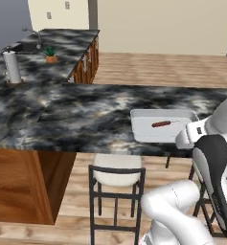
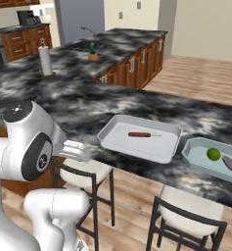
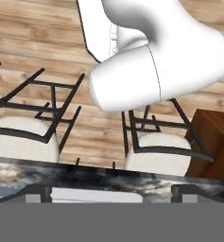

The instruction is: Place the cold items (eggplant and lime) from the fridge in one tupperware on the dining counter. Place the warm items (kebab skewer and hot dog) in the stove area in another tupperware.

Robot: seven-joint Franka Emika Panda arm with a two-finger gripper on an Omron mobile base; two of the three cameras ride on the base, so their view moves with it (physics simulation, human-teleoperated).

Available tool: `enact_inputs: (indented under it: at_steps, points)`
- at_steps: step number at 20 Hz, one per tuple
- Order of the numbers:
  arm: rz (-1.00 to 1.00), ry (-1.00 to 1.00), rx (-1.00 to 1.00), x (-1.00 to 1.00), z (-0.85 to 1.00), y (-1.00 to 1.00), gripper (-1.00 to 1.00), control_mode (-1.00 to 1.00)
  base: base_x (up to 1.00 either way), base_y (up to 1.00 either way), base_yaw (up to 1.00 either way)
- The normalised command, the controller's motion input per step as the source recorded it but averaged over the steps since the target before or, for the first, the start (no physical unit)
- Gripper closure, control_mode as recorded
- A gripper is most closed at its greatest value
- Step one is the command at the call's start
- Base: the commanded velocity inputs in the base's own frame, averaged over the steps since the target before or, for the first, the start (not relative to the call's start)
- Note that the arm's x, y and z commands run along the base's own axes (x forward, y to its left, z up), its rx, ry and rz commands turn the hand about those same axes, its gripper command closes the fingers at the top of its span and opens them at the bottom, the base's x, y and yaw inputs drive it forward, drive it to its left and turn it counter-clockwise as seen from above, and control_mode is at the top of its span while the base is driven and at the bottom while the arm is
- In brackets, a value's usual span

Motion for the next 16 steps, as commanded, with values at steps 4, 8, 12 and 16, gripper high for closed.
enact_inputs:
  at_steps: [4, 8, 12, 16]
  points:
    - [0.00, 0.00, 0.00, 0.00, 0.00, 0.00, -1.00, 1.00, -0.80, 0.10, 0.24]
    - [0.00, 0.00, 0.00, 0.00, 0.00, 0.00, -1.00, 1.00, -0.57, 0.67, 0.03]
    - [0.00, 0.00, 0.00, 0.00, 0.00, 0.00, -1.00, 1.00, -0.12, 1.00, -0.08]
    - [0.00, 0.00, 0.00, 0.00, 0.00, 0.00, -1.00, 1.00, 0.00, 1.00, -0.10]
